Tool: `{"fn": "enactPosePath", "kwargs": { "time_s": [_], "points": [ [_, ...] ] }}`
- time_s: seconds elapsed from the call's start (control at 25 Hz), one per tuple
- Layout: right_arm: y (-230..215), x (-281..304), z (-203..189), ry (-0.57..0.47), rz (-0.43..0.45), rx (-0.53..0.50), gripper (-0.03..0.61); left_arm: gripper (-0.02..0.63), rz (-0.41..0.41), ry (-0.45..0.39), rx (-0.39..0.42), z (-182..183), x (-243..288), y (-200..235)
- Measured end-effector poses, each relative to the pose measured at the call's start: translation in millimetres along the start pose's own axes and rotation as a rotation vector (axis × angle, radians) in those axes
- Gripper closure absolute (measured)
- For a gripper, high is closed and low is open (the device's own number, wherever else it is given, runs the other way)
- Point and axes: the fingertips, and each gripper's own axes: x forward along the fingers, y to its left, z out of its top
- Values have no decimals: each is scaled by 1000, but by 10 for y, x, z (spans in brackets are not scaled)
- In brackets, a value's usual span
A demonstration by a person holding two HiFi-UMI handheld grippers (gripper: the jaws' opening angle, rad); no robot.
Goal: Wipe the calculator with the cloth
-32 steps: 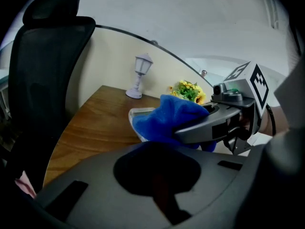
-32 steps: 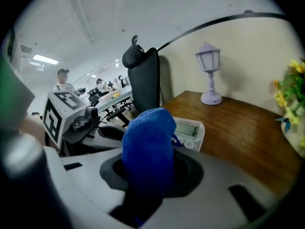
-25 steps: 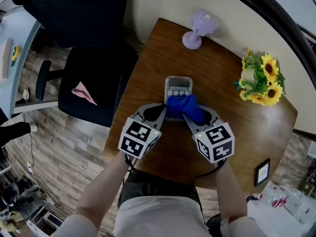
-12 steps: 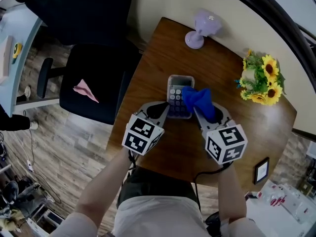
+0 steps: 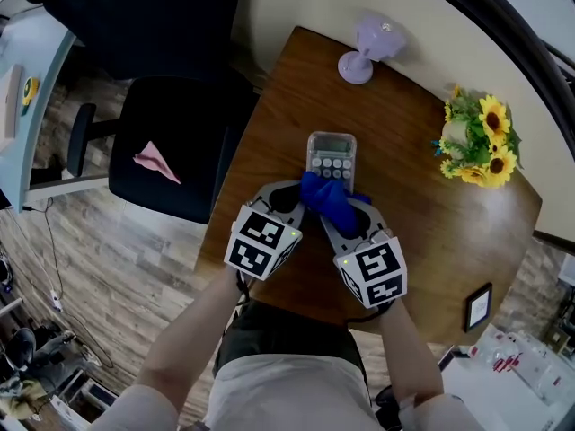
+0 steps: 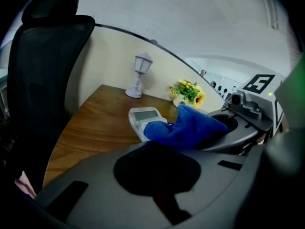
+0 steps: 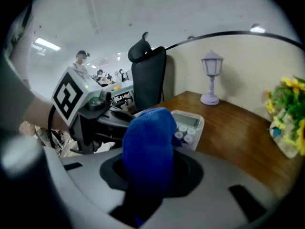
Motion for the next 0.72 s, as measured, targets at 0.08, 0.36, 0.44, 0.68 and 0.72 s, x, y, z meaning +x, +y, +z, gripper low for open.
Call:
{"fn": "enactPosePath", "kwargs": {
  "time_s": [0.08, 0.36, 0.44, 0.68, 0.72],
  "points": [
    [-40, -48, -64, 21, 4, -6, 456, 611, 0, 1, 0, -7, 0, 1],
    [-334, -248, -230, 50, -38, 115, 453, 611, -13, 6, 5, -5, -4, -8],
    [-473, -296, -270, 76, -105, 101, 456, 611, -13, 4, 16, -3, -3, -9],
    [-1072, -519, -407, 112, -265, 162, 459, 611, -5, -2, 31, 4, -11, -16],
    [-1142, -551, -329, 84, -279, 175, 459, 611, -6, -1, 30, 5, -11, -15]
  ]
}}
